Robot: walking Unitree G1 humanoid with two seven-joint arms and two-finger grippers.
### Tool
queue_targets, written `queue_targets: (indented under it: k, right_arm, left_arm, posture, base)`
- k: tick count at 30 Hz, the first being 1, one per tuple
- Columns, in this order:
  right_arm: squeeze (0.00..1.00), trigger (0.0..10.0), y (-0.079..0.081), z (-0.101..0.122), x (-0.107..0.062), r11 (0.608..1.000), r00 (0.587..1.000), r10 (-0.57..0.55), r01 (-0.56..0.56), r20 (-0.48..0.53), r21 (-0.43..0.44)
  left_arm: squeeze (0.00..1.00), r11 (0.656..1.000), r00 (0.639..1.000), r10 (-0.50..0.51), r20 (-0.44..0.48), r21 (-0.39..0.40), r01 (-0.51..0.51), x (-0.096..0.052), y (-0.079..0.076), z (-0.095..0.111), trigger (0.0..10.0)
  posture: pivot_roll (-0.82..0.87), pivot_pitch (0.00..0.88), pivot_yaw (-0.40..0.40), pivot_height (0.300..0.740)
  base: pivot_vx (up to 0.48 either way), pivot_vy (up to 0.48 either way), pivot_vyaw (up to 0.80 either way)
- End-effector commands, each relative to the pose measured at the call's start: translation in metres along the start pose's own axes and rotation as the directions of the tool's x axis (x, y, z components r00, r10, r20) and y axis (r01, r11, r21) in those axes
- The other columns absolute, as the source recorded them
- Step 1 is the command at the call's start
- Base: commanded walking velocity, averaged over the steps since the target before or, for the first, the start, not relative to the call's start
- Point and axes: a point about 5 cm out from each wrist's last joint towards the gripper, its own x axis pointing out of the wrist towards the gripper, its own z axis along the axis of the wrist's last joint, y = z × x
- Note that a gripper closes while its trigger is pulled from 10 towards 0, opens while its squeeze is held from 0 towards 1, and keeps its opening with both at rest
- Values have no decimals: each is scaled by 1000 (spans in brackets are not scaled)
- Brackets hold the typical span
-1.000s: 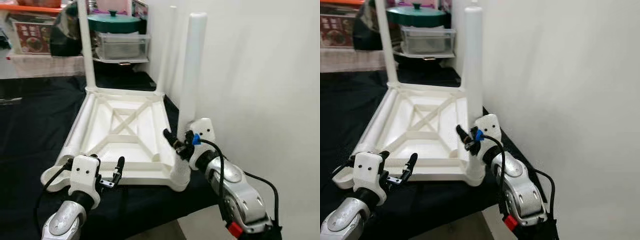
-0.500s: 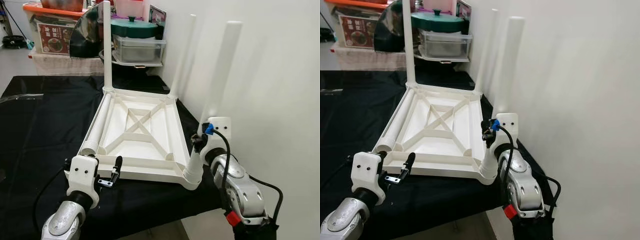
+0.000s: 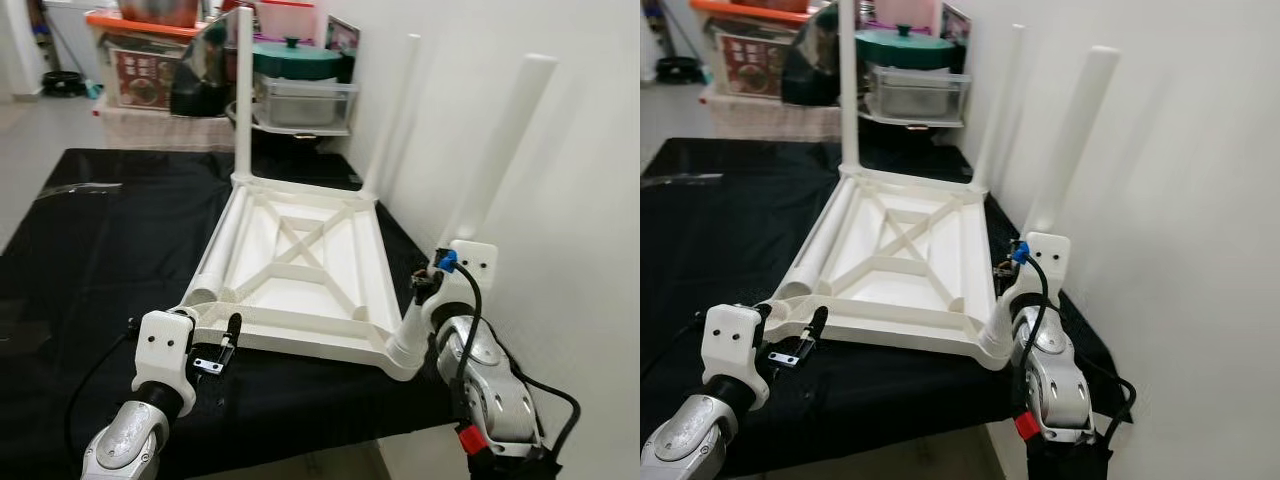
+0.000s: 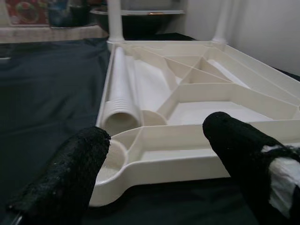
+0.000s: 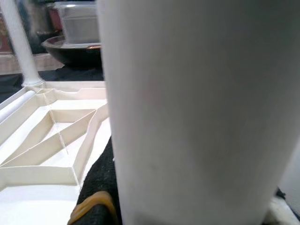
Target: Building children table
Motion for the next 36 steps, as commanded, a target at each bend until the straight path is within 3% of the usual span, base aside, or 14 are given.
queue_targets:
  k: [1,9,16,32,36]
  right_arm:
    - [0,10000,-11,-31,-4,996,987,-91,88,-135,-29]
    - [0,10000,-19,-35,-4,975,965,-218,220,-148,2]
    - [0,10000,-30,-44,-5,935,917,-343,354,-205,19]
    - [0,10000,-28,-43,-3,916,896,-382,399,-225,32]
    - [0,10000,-23,-34,-2,929,917,-359,369,-172,26]
  left_arm:
    - [0,1000,1000,-4,5,13,4,3,-2,0,10000]
    - [0,1000,1000,-2,8,17,2,4,0,0,10000]
    - [0,1000,1000,2,6,15,-2,4,-1,-1,10000]
    - [0,1000,1000,10,6,14,-10,4,-1,-2,10000]
    - [0,1000,1000,8,5,17,-8,5,-1,-2,10000]
  posture:
    - [34,0,-95,740]
    - [37,0,-95,740]
    - [36,0,-98,740]
    - [38,0,-104,740]
    - [36,0,-102,740]
  base:
    - [0,0,0]
    - [0,0,0]
    - [0,0,0]
    - [0,0,0]
    - [0,0,0]
